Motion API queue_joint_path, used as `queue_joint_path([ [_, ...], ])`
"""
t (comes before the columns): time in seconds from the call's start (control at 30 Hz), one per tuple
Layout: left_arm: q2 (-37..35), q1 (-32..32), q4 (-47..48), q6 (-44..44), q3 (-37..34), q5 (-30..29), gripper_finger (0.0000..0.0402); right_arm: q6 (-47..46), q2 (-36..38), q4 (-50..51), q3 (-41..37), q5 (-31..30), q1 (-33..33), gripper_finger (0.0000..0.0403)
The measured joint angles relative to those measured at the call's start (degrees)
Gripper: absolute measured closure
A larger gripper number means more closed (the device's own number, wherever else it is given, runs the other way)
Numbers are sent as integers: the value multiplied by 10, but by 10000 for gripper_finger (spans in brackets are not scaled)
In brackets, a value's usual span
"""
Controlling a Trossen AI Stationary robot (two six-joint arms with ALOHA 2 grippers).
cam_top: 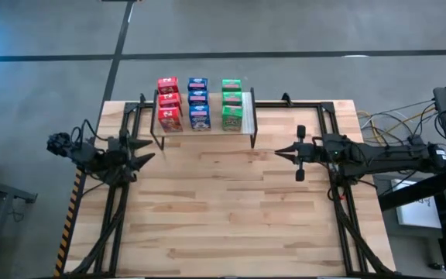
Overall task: Stack cereal on shelf
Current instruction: Return to Home Position
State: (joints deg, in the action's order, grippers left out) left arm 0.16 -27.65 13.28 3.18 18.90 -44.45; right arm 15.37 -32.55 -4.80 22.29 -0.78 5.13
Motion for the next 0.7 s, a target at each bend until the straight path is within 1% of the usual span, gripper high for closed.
queue_joint_path([
  [0.13, -2, 0, 1, 4, -9, 1, 187, -6, 36, -33, -36, 15, 0, 390],
  [0.5, 0, 0, -6, 8, -21, 0, 187, -25, 127, -97, -131, 14, 0, 390],
  [0.63, -1, 0, -13, 8, -27, 0, 187, -24, 161, -125, -162, 40, 0, 390],
  [0.7, -1, 0, -18, 8, -33, 0, 187, -21, 180, -141, -177, 42, 0, 390],
])
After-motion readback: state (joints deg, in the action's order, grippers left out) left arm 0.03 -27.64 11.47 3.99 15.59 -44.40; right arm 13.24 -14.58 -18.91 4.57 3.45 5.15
